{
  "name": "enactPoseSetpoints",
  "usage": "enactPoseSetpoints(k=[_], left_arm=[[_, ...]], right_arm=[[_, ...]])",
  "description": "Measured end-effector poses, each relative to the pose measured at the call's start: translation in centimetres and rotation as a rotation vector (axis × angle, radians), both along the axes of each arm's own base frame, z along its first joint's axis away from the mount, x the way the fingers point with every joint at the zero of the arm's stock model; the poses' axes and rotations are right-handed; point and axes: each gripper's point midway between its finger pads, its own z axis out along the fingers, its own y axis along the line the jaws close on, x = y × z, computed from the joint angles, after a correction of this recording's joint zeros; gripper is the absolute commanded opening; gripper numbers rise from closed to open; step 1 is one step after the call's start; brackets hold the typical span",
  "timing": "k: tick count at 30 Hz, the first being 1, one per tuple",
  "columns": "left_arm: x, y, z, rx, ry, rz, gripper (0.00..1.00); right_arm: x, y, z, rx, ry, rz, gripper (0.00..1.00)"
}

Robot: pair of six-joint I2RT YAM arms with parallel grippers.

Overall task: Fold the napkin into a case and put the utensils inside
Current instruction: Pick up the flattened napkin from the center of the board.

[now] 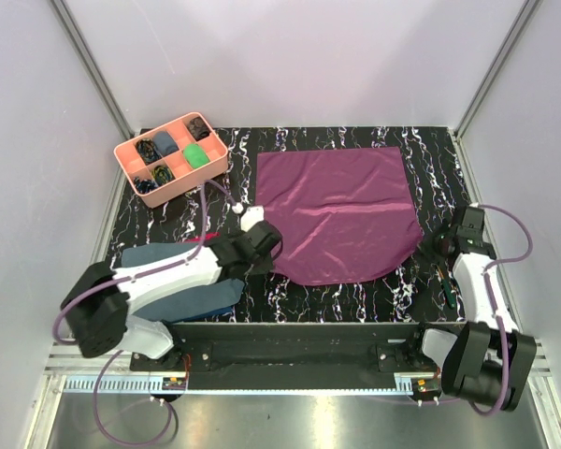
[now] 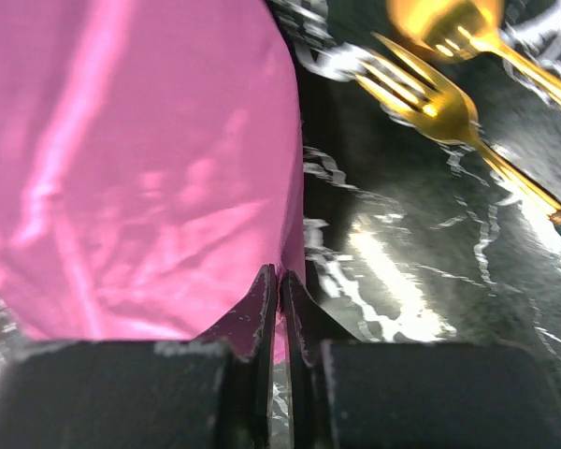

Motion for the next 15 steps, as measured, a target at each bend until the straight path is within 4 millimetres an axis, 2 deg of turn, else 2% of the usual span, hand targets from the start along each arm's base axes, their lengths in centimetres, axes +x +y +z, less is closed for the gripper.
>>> enactPoseSetpoints(k=[3,5,8,11,13,14,15], left_arm=[[0.5,-0.3,2.8,-0.055,-0.069,-0.013,0.0],[0.8,-0.2,3.6,-0.06,-0.088,-0.008,0.0],[0.4,0.7,2.7,-0.009,-0.06,0.015,0.0],[-0.3,1.5,0.6,0.052,0.004,0.034,0.0],[-1.1,2.1,-1.0,0.087,0.05,0.048,0.19],[-1.5,2.5,-1.8,0.108,0.075,0.057,0.32],[-1.8,2.8,-2.2,0.121,0.09,0.059,0.39]], right_arm=[[0.8,0.3,2.6,0.001,-0.087,0.017,0.06],[1.2,0.5,3.6,0.006,-0.117,0.026,0.05],[1.1,0.8,3.8,0.021,-0.119,0.033,0.06],[0.9,1.1,3.6,0.033,-0.113,0.038,0.06],[0.6,1.2,3.4,0.038,-0.102,0.039,0.06],[0.4,1.2,3.1,0.041,-0.092,0.039,0.06],[0.2,1.3,2.9,0.044,-0.083,0.039,0.06]])
